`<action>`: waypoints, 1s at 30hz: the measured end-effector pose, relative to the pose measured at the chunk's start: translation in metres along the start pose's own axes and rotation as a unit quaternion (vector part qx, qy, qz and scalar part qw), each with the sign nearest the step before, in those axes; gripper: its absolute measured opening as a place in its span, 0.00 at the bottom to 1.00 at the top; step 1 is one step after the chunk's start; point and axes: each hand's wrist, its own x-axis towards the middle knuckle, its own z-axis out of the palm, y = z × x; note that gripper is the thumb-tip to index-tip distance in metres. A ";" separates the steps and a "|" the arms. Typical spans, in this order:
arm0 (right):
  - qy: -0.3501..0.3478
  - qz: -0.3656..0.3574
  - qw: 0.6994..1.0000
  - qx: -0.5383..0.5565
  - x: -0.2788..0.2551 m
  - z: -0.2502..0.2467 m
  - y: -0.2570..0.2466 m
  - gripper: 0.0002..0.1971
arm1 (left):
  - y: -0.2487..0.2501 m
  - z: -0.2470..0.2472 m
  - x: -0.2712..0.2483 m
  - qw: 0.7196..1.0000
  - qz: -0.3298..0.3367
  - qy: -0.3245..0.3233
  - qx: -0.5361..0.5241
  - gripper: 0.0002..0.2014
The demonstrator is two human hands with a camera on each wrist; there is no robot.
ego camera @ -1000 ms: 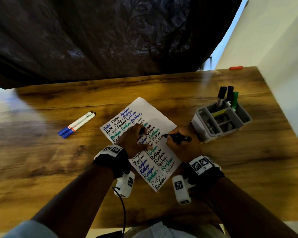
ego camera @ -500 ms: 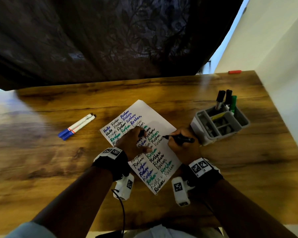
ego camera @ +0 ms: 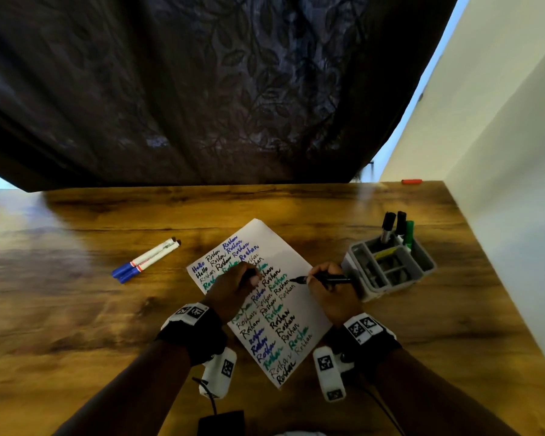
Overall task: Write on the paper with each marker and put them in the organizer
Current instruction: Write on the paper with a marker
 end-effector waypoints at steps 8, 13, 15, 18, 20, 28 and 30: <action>-0.004 -0.034 0.991 0.128 -0.003 -0.004 -0.052 0.04 | 0.018 -0.015 -0.022 0.993 0.035 0.016 -0.113 0.05; -0.082 -0.085 0.988 0.095 -0.017 -0.004 -0.090 0.02 | 0.027 -0.012 -0.030 0.987 0.046 0.008 -0.155 0.08; -0.083 -0.086 0.989 0.090 -0.020 -0.003 -0.096 0.02 | 0.031 -0.011 -0.033 0.985 0.045 0.012 -0.164 0.09; -0.072 -0.081 0.990 0.092 -0.026 -0.003 -0.098 0.02 | 0.032 -0.010 -0.037 0.987 0.051 0.010 -0.152 0.08; -0.070 -0.079 0.990 0.094 -0.029 -0.003 -0.099 0.02 | 0.031 -0.008 -0.038 0.986 0.046 0.004 -0.159 0.07; -0.091 -0.105 0.990 0.008 -0.039 -0.007 -0.093 0.07 | 0.040 -0.003 -0.051 0.987 0.058 -0.002 -0.150 0.06; -0.104 -0.116 0.988 -0.022 -0.043 -0.008 -0.094 0.04 | 0.048 -0.003 -0.054 0.987 0.069 -0.007 -0.145 0.05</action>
